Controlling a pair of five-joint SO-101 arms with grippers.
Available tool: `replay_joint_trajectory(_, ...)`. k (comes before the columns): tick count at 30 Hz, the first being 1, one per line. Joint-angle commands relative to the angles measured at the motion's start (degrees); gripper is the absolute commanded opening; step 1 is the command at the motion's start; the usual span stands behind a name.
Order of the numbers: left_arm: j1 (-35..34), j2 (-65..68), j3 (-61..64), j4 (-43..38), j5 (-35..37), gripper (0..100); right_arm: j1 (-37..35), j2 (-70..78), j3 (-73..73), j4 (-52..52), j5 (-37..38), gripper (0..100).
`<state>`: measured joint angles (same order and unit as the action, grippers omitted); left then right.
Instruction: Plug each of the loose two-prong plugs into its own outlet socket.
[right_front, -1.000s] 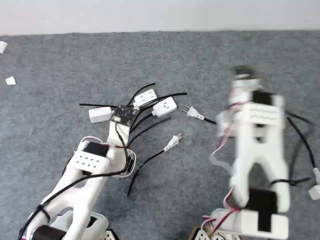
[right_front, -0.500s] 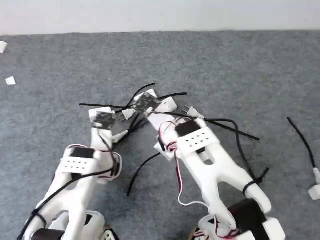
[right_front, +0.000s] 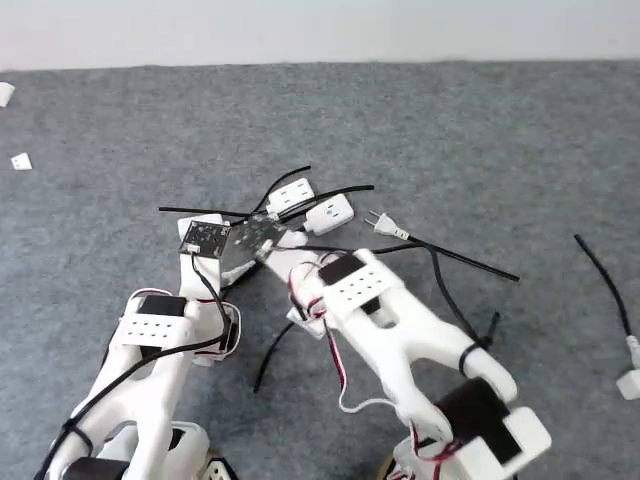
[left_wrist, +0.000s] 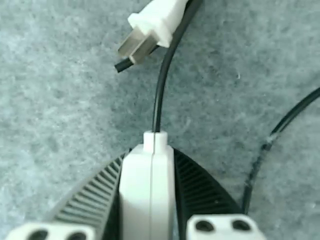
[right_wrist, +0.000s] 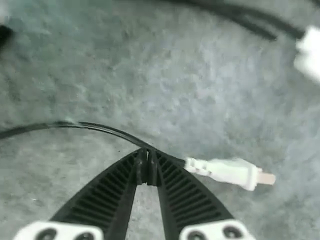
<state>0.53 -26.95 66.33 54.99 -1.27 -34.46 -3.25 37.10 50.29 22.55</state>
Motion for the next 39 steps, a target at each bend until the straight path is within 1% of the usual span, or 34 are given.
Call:
replay_joint_trajectory(1,0.2,-1.1,-0.3,-1.2,-0.2,9,2.9,0.0,-0.5,-0.6,-0.3,1.2)
replay_joint_trajectory(6,0.2,-1.1,-0.3,-1.2,-0.2,9,4.8,0.0,-0.4,3.6,2.7,1.2)
replay_joint_trajectory(11,0.3,-1.1,-0.3,-1.3,-0.2,9,6.9,0.0,-0.7,1.1,3.1,1.2)
replay_joint_trajectory(13,0.3,-1.3,-0.3,-1.3,-0.2,9,7.0,0.0,-0.5,-0.2,5.3,1.2)
replay_joint_trajectory(15,0.3,-1.4,-0.3,-1.3,-0.2,9,7.5,0.2,-0.4,-0.3,12.4,1.3)
replay_joint_trajectory(17,0.3,-1.5,-0.3,-1.3,-0.2,9,8.3,0.0,1.1,-0.5,22.9,1.7)
replay_joint_trajectory(19,0.3,-1.5,-0.4,-1.9,-0.4,9,9.7,0.0,2.5,-1.2,32.3,5.3)
replay_joint_trajectory(20,0.0,-1.5,-0.3,-3.0,-1.1,9,10.6,0.1,3.2,-1.6,35.8,8.3)
replay_joint_trajectory(24,-0.8,-1.6,-0.3,-5.5,-2.9,9,13.5,0.0,4.3,-2.6,47.6,19.3)
replay_joint_trajectory(27,-1.6,-1.6,-0.3,-7.2,-3.0,9,14.3,-0.5,4.1,-2.7,53.4,18.5)
replay_joint_trajectory(29,-1.7,-1.6,-0.3,-8.0,-3.0,9,13.9,-2.8,4.0,-2.5,55.4,16.5)
replay_joint_trajectory(31,-1.7,-1.6,-0.3,-9.0,-3.0,9,13.5,-6.5,4.1,-2.6,55.8,15.6)
replay_joint_trajectory(35,-1.7,-1.6,-0.2,-9.8,-3.0,9,11.6,-13.8,5.3,-2.7,55.7,16.1)
replay_joint_trajectory(37,-1.7,-1.6,-0.2,-9.8,-3.0,9,10.4,-15.3,6.8,-2.8,55.6,17.4)
replay_joint_trajectory(39,-1.7,-1.6,-0.2,-9.8,-3.1,9,9.4,-15.4,9.0,-5.1,55.6,19.0)
